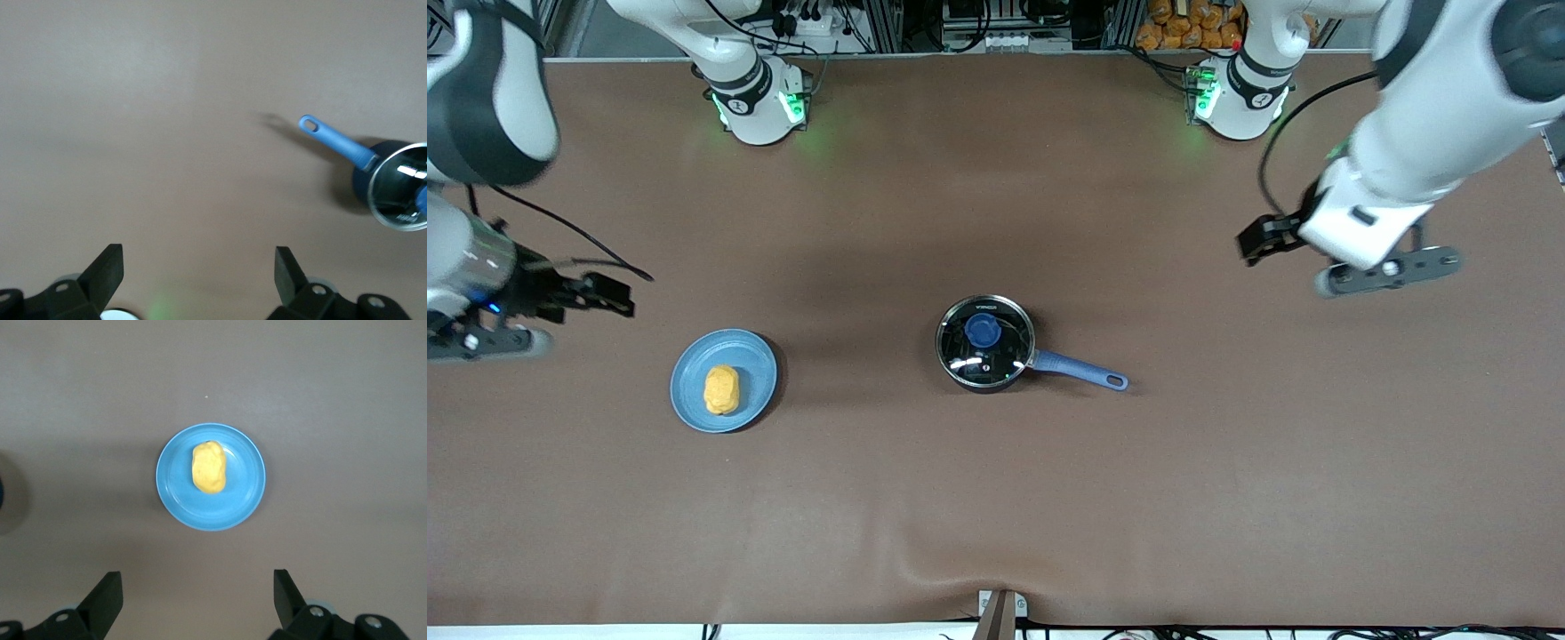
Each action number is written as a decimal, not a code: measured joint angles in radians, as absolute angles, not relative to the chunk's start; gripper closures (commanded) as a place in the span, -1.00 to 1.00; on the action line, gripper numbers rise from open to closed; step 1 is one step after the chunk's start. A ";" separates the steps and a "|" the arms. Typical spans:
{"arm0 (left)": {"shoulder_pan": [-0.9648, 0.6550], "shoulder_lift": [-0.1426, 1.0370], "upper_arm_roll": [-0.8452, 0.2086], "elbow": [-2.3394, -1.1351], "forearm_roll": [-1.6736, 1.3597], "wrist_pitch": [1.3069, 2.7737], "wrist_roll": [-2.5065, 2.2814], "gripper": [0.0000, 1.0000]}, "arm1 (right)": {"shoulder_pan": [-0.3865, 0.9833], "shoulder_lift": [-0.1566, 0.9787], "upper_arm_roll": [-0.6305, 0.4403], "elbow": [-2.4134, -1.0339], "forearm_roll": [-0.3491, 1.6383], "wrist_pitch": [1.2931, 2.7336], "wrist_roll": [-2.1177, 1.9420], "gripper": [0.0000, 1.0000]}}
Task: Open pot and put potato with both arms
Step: 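Grasp the potato with the right gripper while the left gripper grasps the knob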
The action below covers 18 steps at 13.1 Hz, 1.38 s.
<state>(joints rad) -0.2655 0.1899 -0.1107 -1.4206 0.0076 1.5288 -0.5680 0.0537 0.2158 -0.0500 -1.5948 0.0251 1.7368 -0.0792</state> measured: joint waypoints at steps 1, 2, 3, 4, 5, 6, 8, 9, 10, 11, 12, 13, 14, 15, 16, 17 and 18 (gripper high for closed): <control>-0.297 0.216 -0.112 -1.413 0.008 1.556 -0.615 -1.00 | 0.055 0.252 -0.047 -1.599 0.026 1.764 -0.079 -1.00; -0.322 0.239 -0.112 -1.408 0.008 1.577 -0.650 -1.00 | 0.055 0.288 -0.046 -1.607 0.026 1.795 -0.079 -1.00; -0.341 0.258 -0.112 -1.405 0.008 1.587 -0.672 -1.00 | 0.055 0.322 -0.044 -1.622 0.030 1.834 -0.079 -1.00; -0.354 0.274 -0.112 -1.402 0.008 1.594 -0.677 -1.00 | 0.056 0.352 -0.040 -1.646 0.036 1.886 -0.079 -1.00; -0.365 0.286 -0.112 -1.401 0.008 1.611 -0.677 -1.00 | 0.056 0.375 -0.034 -1.682 0.038 1.951 -0.079 -1.00; -0.378 0.297 -0.113 -1.401 0.008 1.641 -0.685 -1.00 | 0.057 0.390 -0.030 -1.730 0.039 2.026 -0.079 -1.00; -0.422 0.330 -0.113 -1.401 0.007 1.705 -0.769 -1.00 | 0.057 0.407 -0.027 -1.836 0.039 2.199 -0.079 -1.00; -0.454 0.355 -0.113 -1.401 0.007 1.744 -0.836 -1.00 | 0.057 0.414 -0.027 -1.879 0.039 2.274 -0.079 -1.00; -0.488 0.384 -0.114 -1.401 0.007 1.793 -0.900 -1.00 | 0.057 0.422 -0.027 -1.912 0.039 2.334 -0.079 -1.00; -0.522 0.415 -0.114 -1.401 0.007 1.847 -0.959 -1.00 | 0.057 0.432 -0.027 -1.937 0.039 2.380 -0.079 -1.00; -0.553 0.447 -0.113 -1.400 0.007 1.903 -1.011 -1.00 | 0.057 0.443 -0.027 -1.954 0.039 2.419 -0.079 -1.00; -0.583 0.480 -0.111 -1.398 0.007 1.955 -1.059 -1.00 | 0.057 0.457 -0.027 -1.963 0.039 2.452 -0.079 -1.00; -0.610 0.515 -0.109 -1.388 0.007 1.996 -1.100 -1.00 | 0.057 0.473 -0.028 -1.968 0.039 2.482 -0.079 -1.00; -0.632 0.550 -0.105 -1.370 0.007 2.019 -1.124 -1.00 | 0.057 0.490 -0.028 -1.971 0.039 2.508 -0.078 -1.00; -0.651 0.583 -0.096 -1.345 0.007 2.028 -1.135 -1.00 | 0.056 0.504 -0.028 -1.974 0.040 2.532 -0.077 -1.00; -0.673 0.616 -0.081 -1.318 0.007 2.042 -1.141 -1.00 | 0.056 0.520 -0.028 -1.977 0.040 2.561 -0.074 -1.00; -0.700 0.646 -0.058 -1.297 0.007 2.061 -1.142 -1.00 | 0.054 0.535 -0.029 -1.981 0.040 2.591 -0.072 -1.00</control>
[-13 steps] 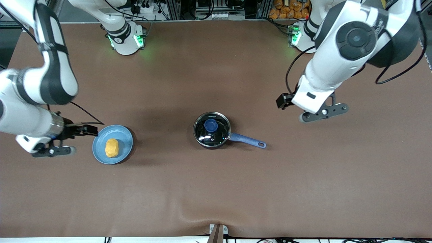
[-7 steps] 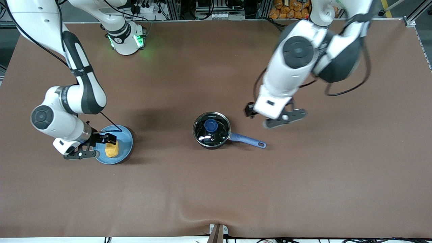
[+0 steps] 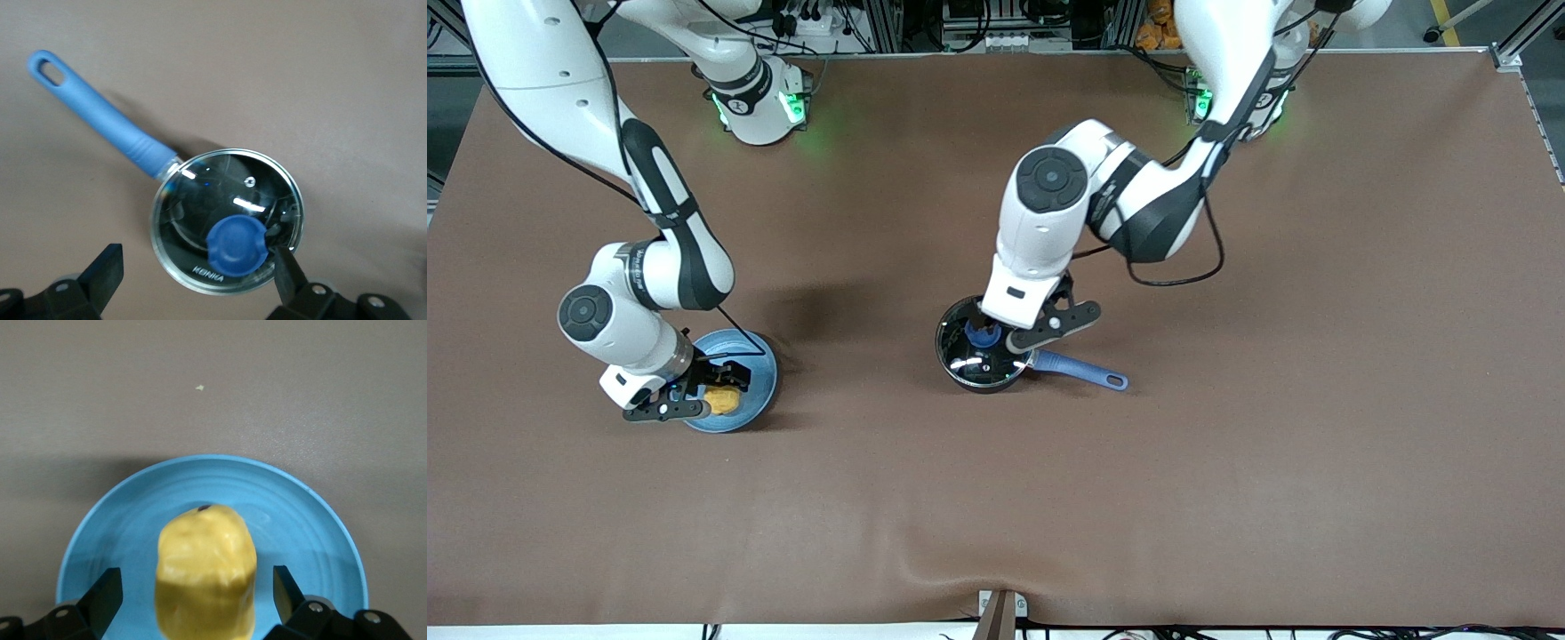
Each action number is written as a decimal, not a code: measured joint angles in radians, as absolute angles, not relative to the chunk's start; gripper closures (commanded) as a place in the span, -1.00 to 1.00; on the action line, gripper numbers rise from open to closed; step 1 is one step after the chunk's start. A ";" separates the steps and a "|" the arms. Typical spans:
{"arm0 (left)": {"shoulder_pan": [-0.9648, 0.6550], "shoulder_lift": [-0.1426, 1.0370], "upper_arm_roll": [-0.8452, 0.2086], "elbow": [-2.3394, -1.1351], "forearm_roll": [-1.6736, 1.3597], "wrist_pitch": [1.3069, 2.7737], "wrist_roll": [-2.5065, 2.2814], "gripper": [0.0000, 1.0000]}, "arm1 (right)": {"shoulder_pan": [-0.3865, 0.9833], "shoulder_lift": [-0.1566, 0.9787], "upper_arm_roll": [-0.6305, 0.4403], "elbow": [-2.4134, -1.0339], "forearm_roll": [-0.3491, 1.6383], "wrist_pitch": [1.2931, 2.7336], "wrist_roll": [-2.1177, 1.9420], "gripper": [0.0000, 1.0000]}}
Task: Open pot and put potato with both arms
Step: 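Grasp the potato with the right gripper while the left gripper grasps the knob, then lift the potato with the right gripper while the left gripper lifts the lid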
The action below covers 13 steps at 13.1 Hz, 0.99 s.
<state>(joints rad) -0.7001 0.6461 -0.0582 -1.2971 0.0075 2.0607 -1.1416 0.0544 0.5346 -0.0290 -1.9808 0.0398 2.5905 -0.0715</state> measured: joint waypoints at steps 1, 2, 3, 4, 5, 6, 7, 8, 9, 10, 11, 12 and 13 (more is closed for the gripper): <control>-0.736 0.673 -0.025 -1.283 0.007 2.093 -1.142 -1.00 | 0.053 0.548 -0.029 -1.986 0.040 2.616 -0.070 -0.93; -0.774 0.696 0.009 -1.276 0.007 2.125 -1.142 -1.00 | 0.053 0.558 -0.029 -1.987 0.040 2.626 -0.069 -0.35; -0.803 0.714 0.031 -1.271 0.007 2.145 -1.145 -1.00 | 0.053 0.562 -0.029 -1.988 0.040 2.627 -0.067 0.17; -0.823 0.731 0.042 -1.268 0.007 2.161 -1.148 -0.94 | 0.054 0.563 -0.028 -1.988 0.040 2.627 -0.066 0.53; -0.833 0.743 0.045 -1.264 0.007 2.167 -1.149 -0.85 | 0.055 0.563 -0.027 -1.988 0.040 2.627 -0.065 0.65; -0.837 0.749 0.046 -1.263 0.007 2.168 -1.149 -0.85 | 0.057 0.563 -0.025 -1.988 0.040 2.627 -0.065 0.69; -0.837 0.751 0.047 -1.263 0.007 2.168 -1.149 -0.85 | 0.058 0.562 -0.023 -1.987 0.040 2.627 -0.064 0.72; -0.836 0.753 0.048 -1.263 0.007 2.168 -1.149 -0.85 | 0.059 0.561 -0.021 -1.986 0.040 2.626 -0.062 0.72; -0.836 0.759 0.050 -1.263 0.007 2.168 -1.149 -0.85 | 0.059 0.559 -0.020 -1.984 0.040 2.626 -0.059 0.73; -0.836 0.767 0.050 -1.264 0.007 2.168 -1.149 -0.85 | 0.060 0.557 -0.019 -1.980 0.040 2.621 -0.057 0.73; -0.838 0.776 0.050 -1.263 0.007 2.168 -1.149 -0.83 | 0.060 0.554 -0.014 -1.970 0.040 2.601 -0.054 0.73; -0.842 0.785 0.050 -1.263 0.007 2.169 -1.149 -0.80 | 0.060 0.550 -0.004 -1.952 0.040 2.560 -0.040 0.74; -0.845 0.791 0.050 -1.263 0.007 2.170 -1.149 -0.68 | 0.060 0.544 0.010 -1.926 0.041 2.501 -0.006 0.74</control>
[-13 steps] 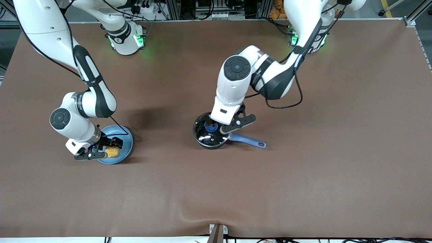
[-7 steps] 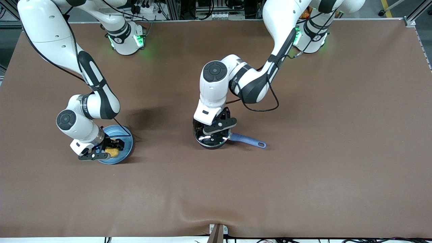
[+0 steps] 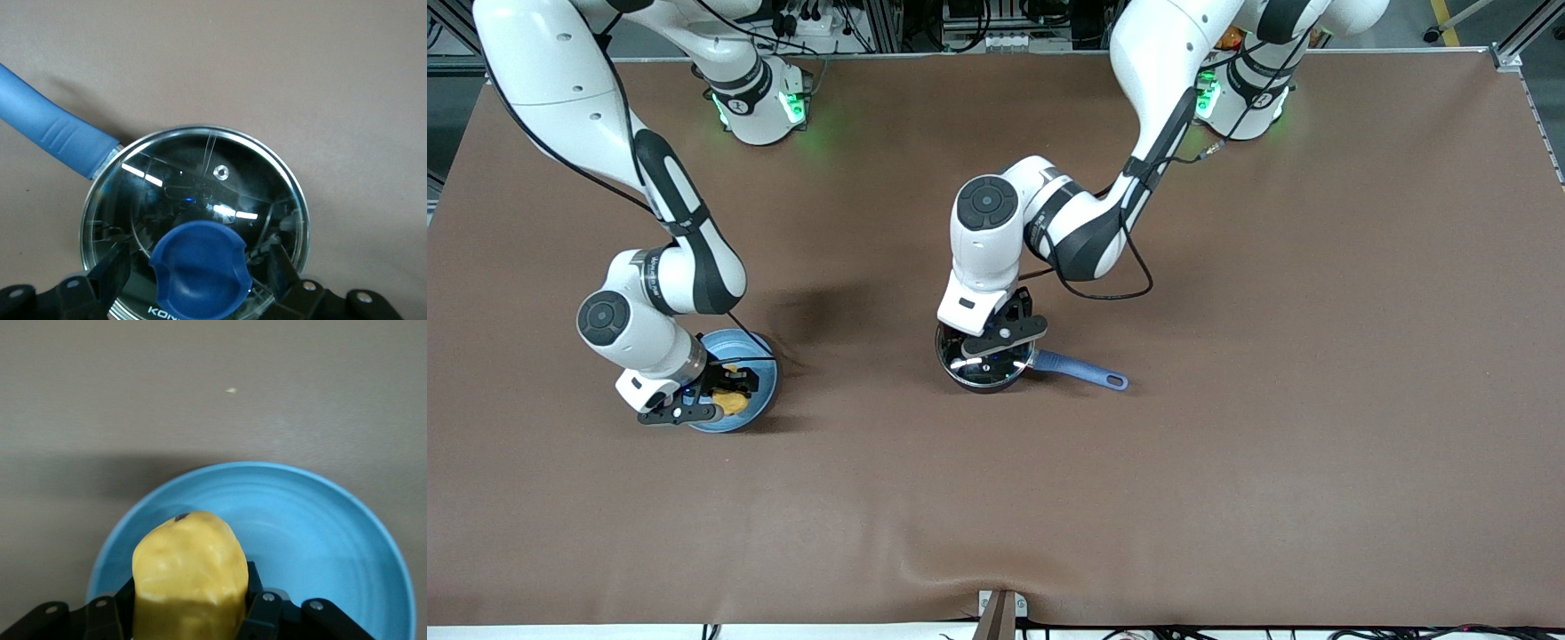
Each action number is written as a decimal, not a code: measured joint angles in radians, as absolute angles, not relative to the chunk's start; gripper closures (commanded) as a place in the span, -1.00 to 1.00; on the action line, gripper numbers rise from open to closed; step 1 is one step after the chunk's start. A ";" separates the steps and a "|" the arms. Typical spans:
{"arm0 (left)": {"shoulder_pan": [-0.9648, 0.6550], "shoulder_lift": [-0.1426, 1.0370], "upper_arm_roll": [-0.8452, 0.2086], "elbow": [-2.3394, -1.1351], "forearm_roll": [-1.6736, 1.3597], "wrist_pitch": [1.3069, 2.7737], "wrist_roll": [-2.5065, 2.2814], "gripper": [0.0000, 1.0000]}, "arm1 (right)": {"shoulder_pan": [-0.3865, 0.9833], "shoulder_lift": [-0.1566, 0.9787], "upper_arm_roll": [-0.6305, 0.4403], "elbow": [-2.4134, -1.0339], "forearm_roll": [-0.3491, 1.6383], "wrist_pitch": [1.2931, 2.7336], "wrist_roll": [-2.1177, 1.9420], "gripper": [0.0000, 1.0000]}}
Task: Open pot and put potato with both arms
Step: 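Lift the potato with the right gripper while the left gripper lifts the lid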
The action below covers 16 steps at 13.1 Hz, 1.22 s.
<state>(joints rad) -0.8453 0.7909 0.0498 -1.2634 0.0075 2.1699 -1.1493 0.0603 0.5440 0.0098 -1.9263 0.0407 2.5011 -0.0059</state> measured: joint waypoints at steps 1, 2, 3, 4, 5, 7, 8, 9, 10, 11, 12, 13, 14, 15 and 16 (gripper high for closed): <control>-0.847 0.793 0.050 -1.263 0.007 2.170 -1.149 -0.47 | 0.061 0.533 0.027 -1.900 0.041 2.435 0.033 0.74; -0.848 0.794 0.050 -1.263 0.007 2.170 -1.149 -0.17 | 0.062 0.520 0.049 -1.877 0.041 2.381 0.075 0.73; -0.848 0.794 0.050 -1.263 0.007 2.170 -1.149 0.29 | 0.063 0.505 0.073 -1.858 0.041 2.341 0.124 0.74; -0.848 0.794 0.050 -1.263 0.008 2.171 -1.149 0.76 | 0.065 0.493 0.096 -1.844 0.041 2.307 0.174 0.73; -0.848 0.793 0.051 -1.262 0.008 2.171 -1.149 1.00 | 0.066 0.484 0.121 -1.831 0.041 2.275 0.224 0.73; -0.848 0.793 0.050 -1.260 0.008 2.170 -1.149 1.00 | 0.068 0.474 0.169 -1.798 0.042 2.213 0.316 0.73; -0.848 0.790 0.050 -1.255 0.008 2.165 -1.149 1.00 | 0.069 0.474 0.192 -1.782 0.042 2.192 0.351 0.74; -0.848 0.784 0.050 -1.250 0.008 2.147 -1.148 1.00 | 0.070 0.474 0.215 -1.771 0.042 2.183 0.389 0.73; -0.845 0.772 0.052 -1.242 0.008 2.122 -1.138 1.00 | 0.070 0.474 0.237 -1.764 0.042 2.182 0.432 0.74; -0.839 0.751 0.056 -1.233 0.008 2.092 -1.117 1.00 | 0.071 0.474 0.260 -1.758 0.042 2.182 0.474 0.73; -0.825 0.716 0.061 -1.229 0.008 2.049 -1.088 1.00 | 0.072 0.474 0.283 -1.752 0.042 2.182 0.511 0.73; -0.801 0.675 0.063 -1.227 0.008 2.002 -1.053 1.00 | 0.075 0.474 0.305 -1.744 0.042 2.182 0.543 0.73; -0.766 0.628 0.064 -1.226 0.008 1.955 -1.012 1.00 | 0.081 0.474 0.325 -1.736 0.042 2.182 0.575 0.73; -0.725 0.582 0.064 -1.226 0.007 1.912 -0.965 1.00 | 0.091 0.474 0.341 -1.727 0.042 2.182 0.610 0.73; -0.682 0.538 0.064 -1.228 0.001 1.869 -0.906 1.00 | 0.106 0.474 0.349 -1.717 0.042 2.183 0.645 0.73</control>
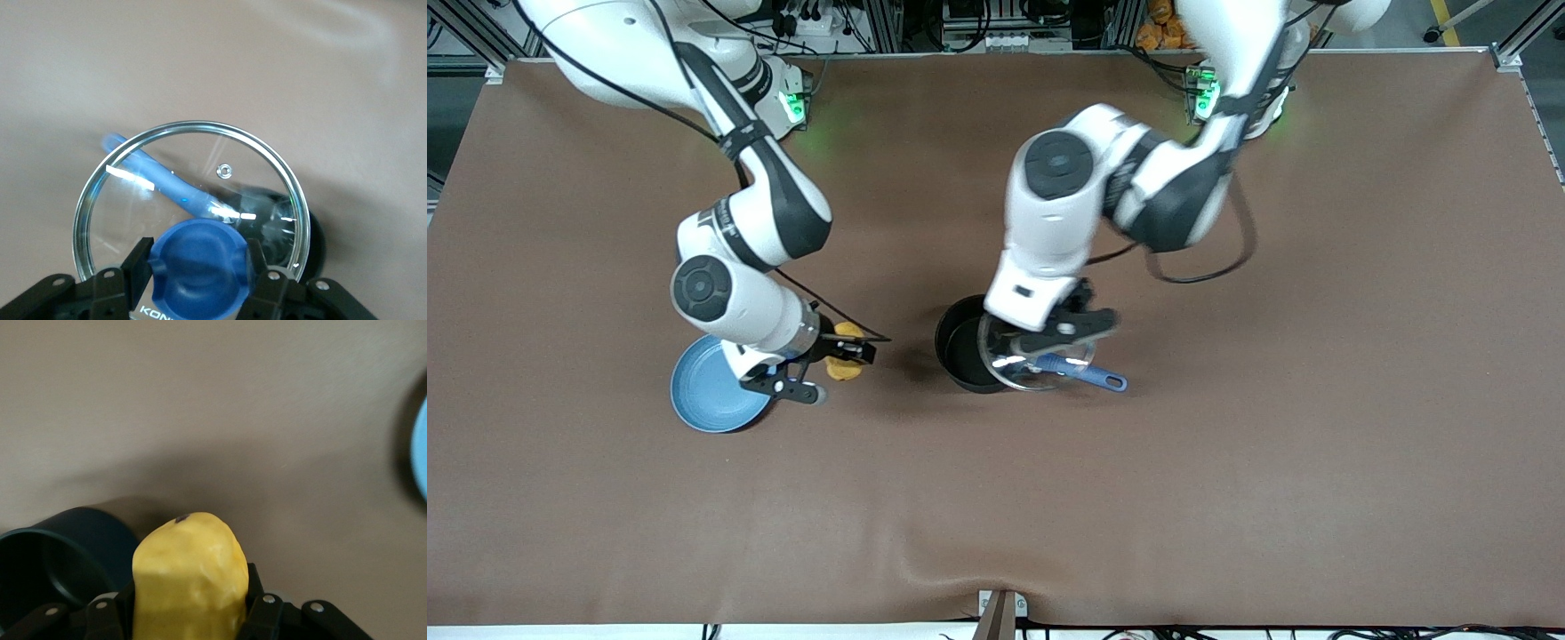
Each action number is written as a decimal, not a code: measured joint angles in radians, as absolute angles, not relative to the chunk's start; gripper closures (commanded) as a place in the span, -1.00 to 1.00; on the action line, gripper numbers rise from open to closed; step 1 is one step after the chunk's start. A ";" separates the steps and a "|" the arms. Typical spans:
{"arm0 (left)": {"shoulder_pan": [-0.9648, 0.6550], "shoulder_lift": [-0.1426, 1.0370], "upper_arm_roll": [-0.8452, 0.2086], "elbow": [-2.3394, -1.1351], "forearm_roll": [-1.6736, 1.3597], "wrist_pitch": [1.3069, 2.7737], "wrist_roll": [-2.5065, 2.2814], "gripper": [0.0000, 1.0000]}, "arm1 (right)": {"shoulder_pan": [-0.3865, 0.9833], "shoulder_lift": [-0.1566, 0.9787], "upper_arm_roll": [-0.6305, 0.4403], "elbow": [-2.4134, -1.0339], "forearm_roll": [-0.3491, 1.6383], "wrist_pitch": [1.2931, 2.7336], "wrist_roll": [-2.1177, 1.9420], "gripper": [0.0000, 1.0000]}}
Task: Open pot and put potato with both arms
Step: 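Lift the potato with the right gripper while the left gripper lifts the lid, then lower the potato into the pot and open the right gripper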
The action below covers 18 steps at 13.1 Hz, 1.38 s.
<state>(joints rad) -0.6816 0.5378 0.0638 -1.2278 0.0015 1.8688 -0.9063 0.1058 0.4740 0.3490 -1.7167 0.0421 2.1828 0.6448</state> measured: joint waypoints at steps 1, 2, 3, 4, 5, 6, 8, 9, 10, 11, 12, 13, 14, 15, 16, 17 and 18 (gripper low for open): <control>-0.638 0.497 0.064 -1.233 -0.016 1.827 -0.838 1.00 | 0.129 0.476 0.354 -1.705 0.041 2.184 0.672 0.74; -0.593 0.461 0.064 -1.245 -0.036 1.788 -0.773 1.00 | 0.160 0.481 0.356 -1.689 0.039 2.184 0.697 0.74; -0.549 0.425 0.064 -1.273 -0.049 1.761 -0.724 1.00 | 0.196 0.492 0.356 -1.673 0.028 2.185 0.726 0.77; -0.510 0.389 0.064 -1.318 -0.056 1.752 -0.682 1.00 | 0.234 0.511 0.357 -1.649 -0.004 2.187 0.767 0.80; -0.474 0.356 0.064 -1.369 -0.060 1.751 -0.636 1.00 | 0.272 0.539 0.357 -1.617 -0.054 2.189 0.815 0.82; -0.442 0.330 0.064 -1.417 -0.061 1.751 -0.590 1.00 | 0.308 0.573 0.356 -1.582 -0.106 2.191 0.856 0.84; -0.386 0.294 0.064 -1.494 -0.062 1.752 -0.512 1.00 | 0.369 0.651 0.353 -1.509 -0.181 2.205 0.898 0.88; -0.356 0.283 0.064 -1.527 -0.062 1.757 -0.469 1.00 | 0.394 0.690 0.348 -1.476 -0.197 2.226 0.902 0.88; -0.327 0.272 0.064 -1.562 -0.062 1.775 -0.426 1.00 | 0.416 0.721 0.336 -1.453 -0.203 2.250 0.902 0.88; -0.304 0.261 0.064 -1.603 -0.062 1.809 -0.389 1.00 | 0.435 0.747 0.318 -1.439 -0.205 2.272 0.902 0.88; -0.287 0.248 0.064 -1.653 -0.062 1.852 -0.358 1.00 | 0.452 0.769 0.302 -1.431 -0.206 2.288 0.902 0.89; -0.276 0.235 0.064 -1.702 -0.062 1.892 -0.328 1.00 | 0.468 0.788 0.289 -1.428 -0.207 2.302 0.902 0.90; -0.265 0.224 0.063 -1.743 -0.062 1.922 -0.300 1.00 | 0.483 0.803 0.278 -1.425 -0.208 2.310 0.902 0.90; -0.253 0.215 0.063 -1.776 -0.062 1.941 -0.276 1.00 | 0.496 0.815 0.270 -1.423 -0.208 2.318 0.902 0.90; -0.241 0.208 0.064 -1.800 -0.062 1.954 -0.257 1.00 | 0.508 0.826 0.265 -1.423 -0.209 2.323 0.902 0.90; -0.233 0.203 0.064 -1.823 -0.062 1.974 -0.249 1.00 | 0.519 0.834 0.258 -1.422 -0.211 2.326 0.903 0.90; -0.230 0.200 0.063 -1.848 -0.062 2.004 -0.243 1.00 | 0.530 0.841 0.250 -1.421 -0.212 2.329 0.905 0.90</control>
